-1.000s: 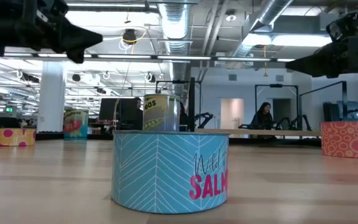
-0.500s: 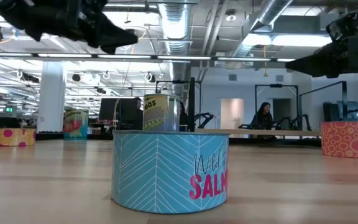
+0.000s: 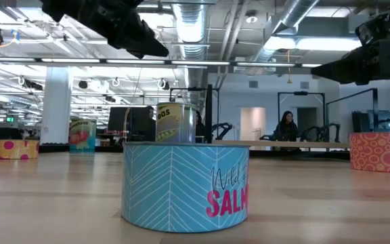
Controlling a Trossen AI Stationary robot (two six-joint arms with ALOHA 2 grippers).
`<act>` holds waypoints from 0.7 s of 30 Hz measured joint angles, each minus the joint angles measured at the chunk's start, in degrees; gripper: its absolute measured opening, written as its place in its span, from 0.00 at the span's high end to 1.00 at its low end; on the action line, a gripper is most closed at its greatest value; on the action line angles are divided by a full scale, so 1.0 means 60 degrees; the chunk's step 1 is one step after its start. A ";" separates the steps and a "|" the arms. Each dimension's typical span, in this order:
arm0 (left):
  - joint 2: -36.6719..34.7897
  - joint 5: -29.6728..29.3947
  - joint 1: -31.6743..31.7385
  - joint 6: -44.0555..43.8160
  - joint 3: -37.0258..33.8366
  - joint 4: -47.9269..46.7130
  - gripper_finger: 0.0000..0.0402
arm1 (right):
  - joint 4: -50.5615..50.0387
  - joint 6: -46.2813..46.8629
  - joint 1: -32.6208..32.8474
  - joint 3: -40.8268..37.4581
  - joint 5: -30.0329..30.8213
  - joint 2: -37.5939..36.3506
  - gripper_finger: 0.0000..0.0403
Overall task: Pick and place cans onto a shelf
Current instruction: Put the canned peas on the shelf
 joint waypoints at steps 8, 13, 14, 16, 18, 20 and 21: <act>0.1967 -0.2066 -0.1113 -0.0176 0.1919 -0.2054 0.90 | 0.0007 -0.0002 0.0000 0.0000 0.0000 0.0000 0.92; 0.3256 -0.3211 -0.1134 -0.0389 0.3037 -0.3143 0.80 | 0.0011 0.0000 0.0000 0.0000 0.0000 -0.0001 0.92; 0.3466 -0.3438 -0.1120 -0.0394 0.3211 -0.3339 0.78 | 0.0011 -0.0001 0.0000 0.0000 0.0000 -0.0003 0.92; 0.3758 -0.3680 -0.1096 -0.0363 0.3511 -0.3653 0.75 | 0.0011 0.0000 0.0000 0.0000 0.0000 0.0000 0.92; 0.3989 -0.3721 -0.1055 -0.0337 0.3694 -0.3906 0.72 | 0.0013 -0.0001 0.0000 0.0000 0.0004 -0.0001 0.92; 0.4093 -0.3684 -0.0998 -0.0340 0.3741 -0.4122 0.70 | 0.0022 0.0000 0.0000 0.0000 0.0004 -0.0004 0.92; 0.4121 -0.3675 -0.0976 -0.0341 0.3741 -0.4123 0.69 | 0.0018 0.0000 0.0000 0.0000 0.0004 0.0000 0.92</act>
